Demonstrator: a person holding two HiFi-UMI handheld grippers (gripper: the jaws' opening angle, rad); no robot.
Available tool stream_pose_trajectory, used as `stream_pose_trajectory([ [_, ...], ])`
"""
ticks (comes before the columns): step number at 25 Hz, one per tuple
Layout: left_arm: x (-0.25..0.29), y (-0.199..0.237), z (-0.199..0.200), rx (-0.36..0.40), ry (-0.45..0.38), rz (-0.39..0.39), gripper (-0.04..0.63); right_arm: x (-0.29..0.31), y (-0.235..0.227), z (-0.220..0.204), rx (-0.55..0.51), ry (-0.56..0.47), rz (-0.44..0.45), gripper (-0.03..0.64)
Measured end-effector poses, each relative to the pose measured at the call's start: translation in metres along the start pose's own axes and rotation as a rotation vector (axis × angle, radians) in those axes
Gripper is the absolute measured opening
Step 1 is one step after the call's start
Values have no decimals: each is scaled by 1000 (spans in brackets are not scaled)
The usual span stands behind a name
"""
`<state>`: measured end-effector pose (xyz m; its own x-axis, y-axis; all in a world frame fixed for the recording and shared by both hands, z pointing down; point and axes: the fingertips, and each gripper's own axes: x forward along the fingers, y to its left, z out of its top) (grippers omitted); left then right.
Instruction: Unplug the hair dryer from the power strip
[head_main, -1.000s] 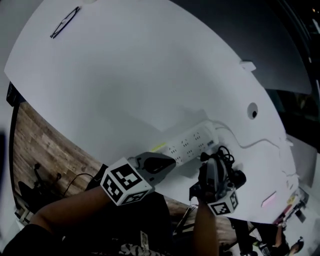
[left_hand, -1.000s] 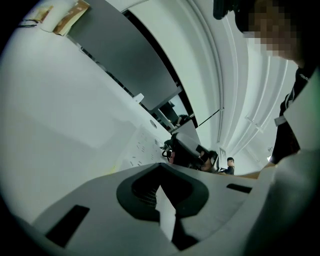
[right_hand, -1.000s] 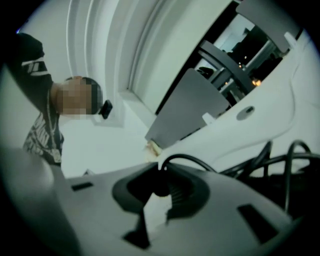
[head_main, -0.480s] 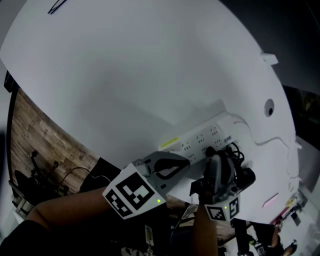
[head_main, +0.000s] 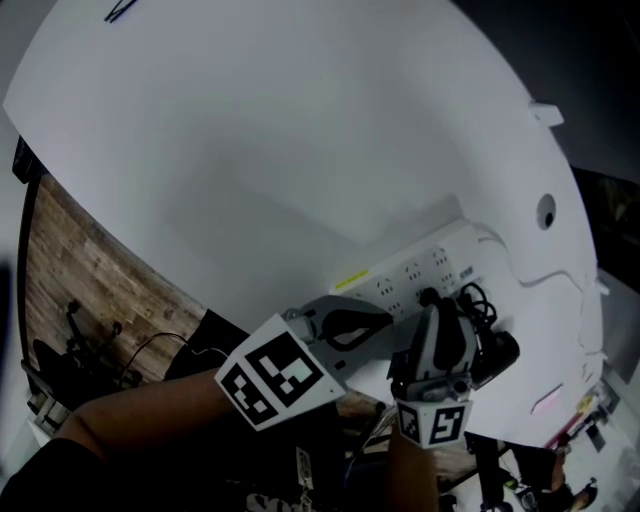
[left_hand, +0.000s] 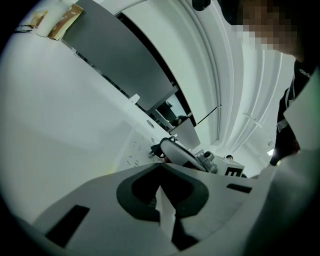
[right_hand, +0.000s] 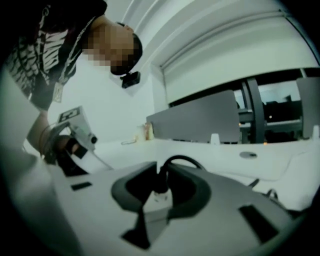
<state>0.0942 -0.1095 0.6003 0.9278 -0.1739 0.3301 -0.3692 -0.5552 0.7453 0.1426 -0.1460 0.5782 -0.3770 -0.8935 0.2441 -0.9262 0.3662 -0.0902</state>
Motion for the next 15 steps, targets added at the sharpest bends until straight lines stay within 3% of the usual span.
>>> stream_pose_trajectory([
  [6,3,-3,-4,26,35,0,28,5,14,-6,-236,64,-97,87],
  [15,6,0,-11,28,71,37,28,8,13,-15,-211,190,-61,94],
])
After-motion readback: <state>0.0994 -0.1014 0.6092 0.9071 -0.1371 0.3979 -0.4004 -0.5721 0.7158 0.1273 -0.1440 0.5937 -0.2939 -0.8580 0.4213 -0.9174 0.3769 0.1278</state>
